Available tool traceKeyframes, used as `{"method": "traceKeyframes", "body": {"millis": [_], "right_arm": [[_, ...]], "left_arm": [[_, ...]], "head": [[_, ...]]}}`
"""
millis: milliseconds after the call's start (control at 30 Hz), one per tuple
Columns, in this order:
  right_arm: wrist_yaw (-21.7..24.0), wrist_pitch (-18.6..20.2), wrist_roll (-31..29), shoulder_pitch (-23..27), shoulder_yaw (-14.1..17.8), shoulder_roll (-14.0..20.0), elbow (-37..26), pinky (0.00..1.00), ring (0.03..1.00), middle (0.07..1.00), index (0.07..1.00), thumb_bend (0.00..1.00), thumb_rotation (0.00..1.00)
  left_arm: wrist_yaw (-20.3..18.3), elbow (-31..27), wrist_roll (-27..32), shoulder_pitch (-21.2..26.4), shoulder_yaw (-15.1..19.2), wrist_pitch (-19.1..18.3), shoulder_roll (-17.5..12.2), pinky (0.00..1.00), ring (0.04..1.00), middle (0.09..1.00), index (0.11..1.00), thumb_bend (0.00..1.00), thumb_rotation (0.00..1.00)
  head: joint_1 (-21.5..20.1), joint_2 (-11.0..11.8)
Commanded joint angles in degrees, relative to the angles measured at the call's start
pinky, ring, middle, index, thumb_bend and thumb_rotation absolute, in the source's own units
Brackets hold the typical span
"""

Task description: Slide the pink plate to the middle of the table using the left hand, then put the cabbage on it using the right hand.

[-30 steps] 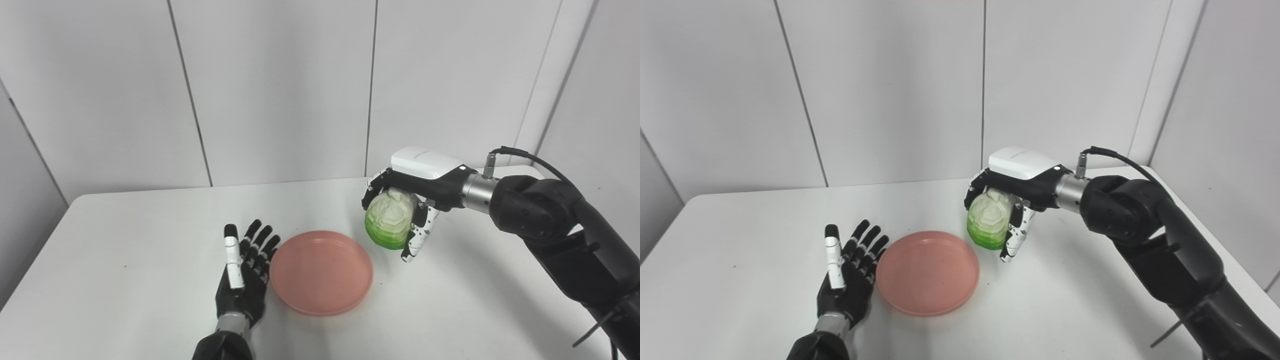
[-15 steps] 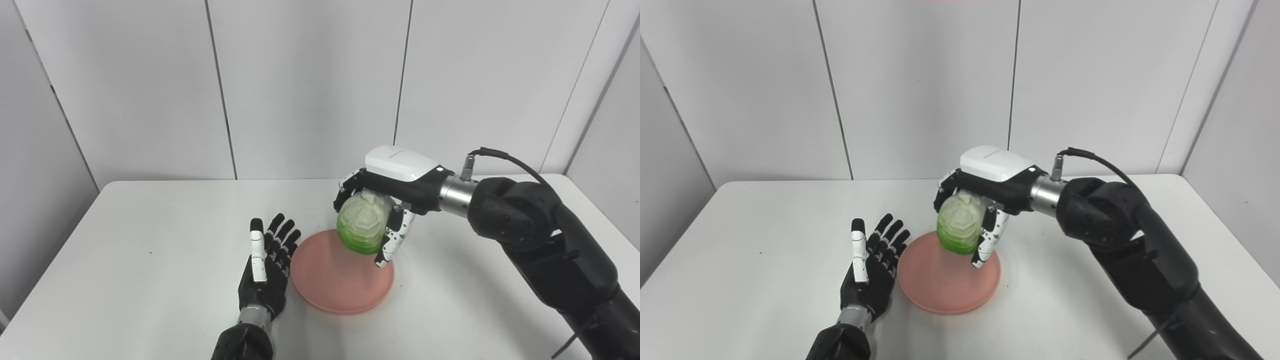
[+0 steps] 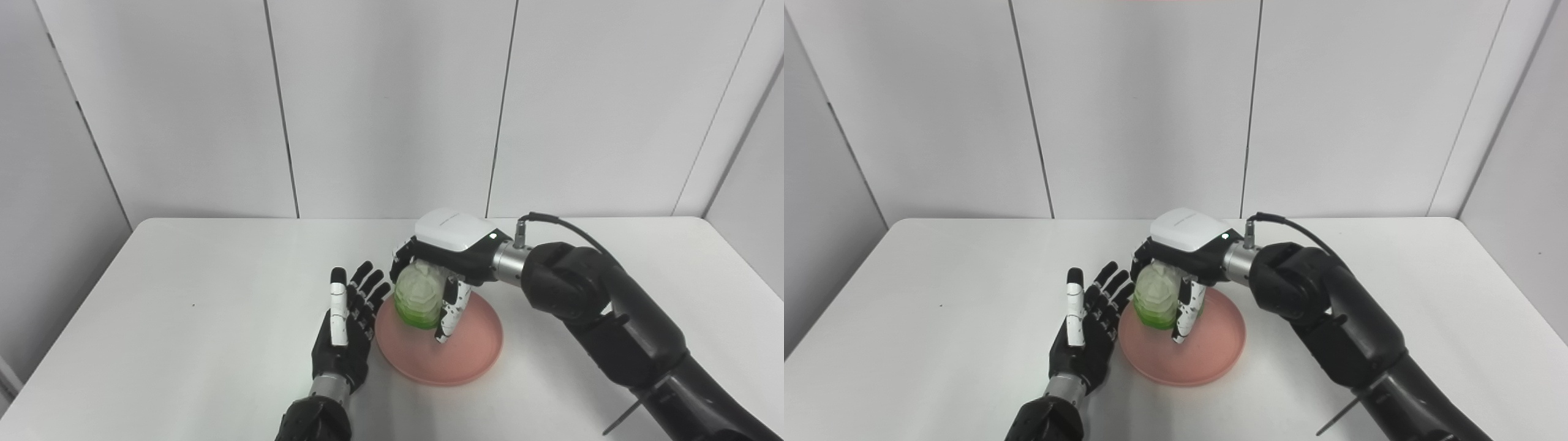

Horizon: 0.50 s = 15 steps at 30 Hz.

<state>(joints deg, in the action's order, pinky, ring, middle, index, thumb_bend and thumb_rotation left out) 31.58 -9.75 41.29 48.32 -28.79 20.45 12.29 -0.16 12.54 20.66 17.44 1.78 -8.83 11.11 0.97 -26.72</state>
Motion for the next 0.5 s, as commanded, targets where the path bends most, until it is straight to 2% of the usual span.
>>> {"method": "traceKeyframes", "body": {"millis": [0,167,333,467], "right_arm": [[-2.89,-2.53,1.19,3.10,0.25,-0.17,0.42,0.36,0.406,0.493,0.534,0.51,0.00],[-4.47,-1.45,2.03,2.53,0.96,-0.50,2.16,0.40,0.428,0.526,0.502,0.52,0.00],[-4.23,-1.15,2.33,1.96,1.14,-0.08,2.68,0.35,0.408,0.505,0.531,0.51,0.00],[-6.58,-0.52,3.15,1.21,1.77,-0.55,3.36,0.32,0.399,0.480,0.540,0.52,0.00]], "left_arm": [[0.97,0.86,-1.39,-3.03,-0.78,-1.88,2.01,0.99,0.888,0.899,0.858,0.82,0.89],[1.22,-0.91,-1.88,-4.63,-2.08,-3.10,2.34,1.00,0.904,0.908,0.859,0.80,0.91],[1.81,-1.23,-2.16,-4.95,-2.57,-3.49,2.70,1.00,0.913,0.919,0.866,0.79,0.91],[1.87,-0.71,-2.43,-4.78,-2.68,-2.98,2.82,0.97,0.901,0.899,0.865,0.81,0.88]], "head": [[-0.03,-0.37],[-0.23,-2.33],[0.26,-3.28],[0.08,-3.52]]}}
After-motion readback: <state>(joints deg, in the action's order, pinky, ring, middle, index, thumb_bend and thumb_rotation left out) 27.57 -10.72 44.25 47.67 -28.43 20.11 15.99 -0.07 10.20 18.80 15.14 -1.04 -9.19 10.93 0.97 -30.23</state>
